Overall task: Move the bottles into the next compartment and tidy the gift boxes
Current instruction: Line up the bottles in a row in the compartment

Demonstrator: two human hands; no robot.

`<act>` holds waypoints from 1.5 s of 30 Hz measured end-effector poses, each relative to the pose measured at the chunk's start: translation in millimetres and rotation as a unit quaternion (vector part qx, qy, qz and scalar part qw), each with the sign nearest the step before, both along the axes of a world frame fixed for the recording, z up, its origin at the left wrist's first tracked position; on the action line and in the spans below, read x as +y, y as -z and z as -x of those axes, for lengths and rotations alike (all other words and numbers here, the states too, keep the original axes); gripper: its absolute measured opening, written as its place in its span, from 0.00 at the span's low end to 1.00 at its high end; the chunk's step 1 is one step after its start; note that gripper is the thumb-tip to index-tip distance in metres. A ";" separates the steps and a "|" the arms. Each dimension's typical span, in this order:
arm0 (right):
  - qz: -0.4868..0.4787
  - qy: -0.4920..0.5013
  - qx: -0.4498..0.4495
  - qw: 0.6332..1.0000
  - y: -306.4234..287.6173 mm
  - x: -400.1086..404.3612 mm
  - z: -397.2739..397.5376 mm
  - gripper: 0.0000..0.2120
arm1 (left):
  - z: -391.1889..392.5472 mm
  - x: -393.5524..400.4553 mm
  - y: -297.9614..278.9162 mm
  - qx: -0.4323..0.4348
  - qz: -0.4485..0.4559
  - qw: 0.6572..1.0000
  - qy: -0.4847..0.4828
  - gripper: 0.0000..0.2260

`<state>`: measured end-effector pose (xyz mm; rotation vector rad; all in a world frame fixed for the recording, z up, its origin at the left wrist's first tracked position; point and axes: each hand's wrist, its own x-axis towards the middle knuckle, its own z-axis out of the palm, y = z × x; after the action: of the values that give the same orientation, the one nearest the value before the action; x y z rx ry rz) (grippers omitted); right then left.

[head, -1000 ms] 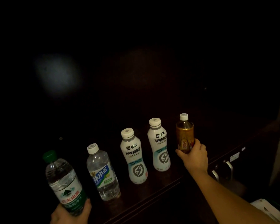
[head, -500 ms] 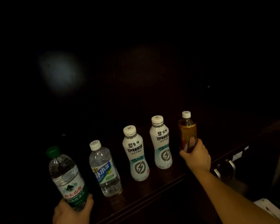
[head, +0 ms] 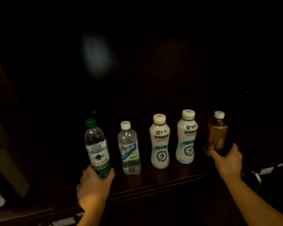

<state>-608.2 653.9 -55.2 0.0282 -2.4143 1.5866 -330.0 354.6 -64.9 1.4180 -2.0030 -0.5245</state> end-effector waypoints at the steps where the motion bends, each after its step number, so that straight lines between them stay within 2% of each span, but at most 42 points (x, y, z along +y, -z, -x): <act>1: 0.019 0.023 0.021 0.999 0.9 0.4 -9.5 0.41 | 0.2 -0.2 0.8 0.000 0.003 1.000 -0.001 0.33; 3: 0.056 0.033 0.057 0.996 2.7 -5.3 -36.4 0.34 | 0.1 -1.2 3.6 0.000 0.011 1.000 0.002 0.33; 5: 0.066 -0.028 0.062 0.996 7.0 -22.1 -69.7 0.32 | -0.4 -2.1 5.9 0.003 0.024 1.000 0.004 0.33; 9: 0.018 -0.177 0.074 0.981 12.5 -69.1 -123.2 0.39 | -0.7 -1.4 7.0 0.006 0.035 0.999 0.008 0.32; 13: 0.013 -0.249 0.037 0.968 6.7 -105.8 -128.6 0.44 | -0.3 -4.2 8.1 0.005 0.029 1.000 0.011 0.32; 15: 0.027 -0.268 -0.001 0.963 5.8 -117.4 -122.6 0.41 | 0.2 -5.9 8.5 0.006 0.027 1.000 0.009 0.32; 19: 0.010 -0.265 0.004 0.964 8.1 -127.1 -112.0 0.22 | -0.5 -7.0 9.9 0.002 0.033 0.999 0.009 0.33; 22: 0.015 -0.260 0.001 0.965 9.6 -128.3 -110.5 0.19 | -1.1 -6.2 9.7 -0.008 0.035 0.999 0.020 0.34; 34: -0.055 -0.276 -0.003 0.960 5.5 -132.6 -121.9 0.31 | -4.1 -7.1 14.4 -0.043 0.056 0.994 0.084 0.38; 38: -0.116 -0.268 0.021 0.956 4.6 -134.6 -121.1 0.38 | -4.1 -6.1 13.9 -0.058 0.059 0.992 0.091 0.40; 45: -0.158 -0.269 0.045 0.949 -0.3 -141.1 -127.0 0.34 | -4.1 -4.6 10.5 -0.072 0.056 0.991 0.096 0.40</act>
<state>-481.1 512.8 -55.0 0.8641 -2.7020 1.3101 -325.8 350.0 -75.4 1.2336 -2.2607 -0.3936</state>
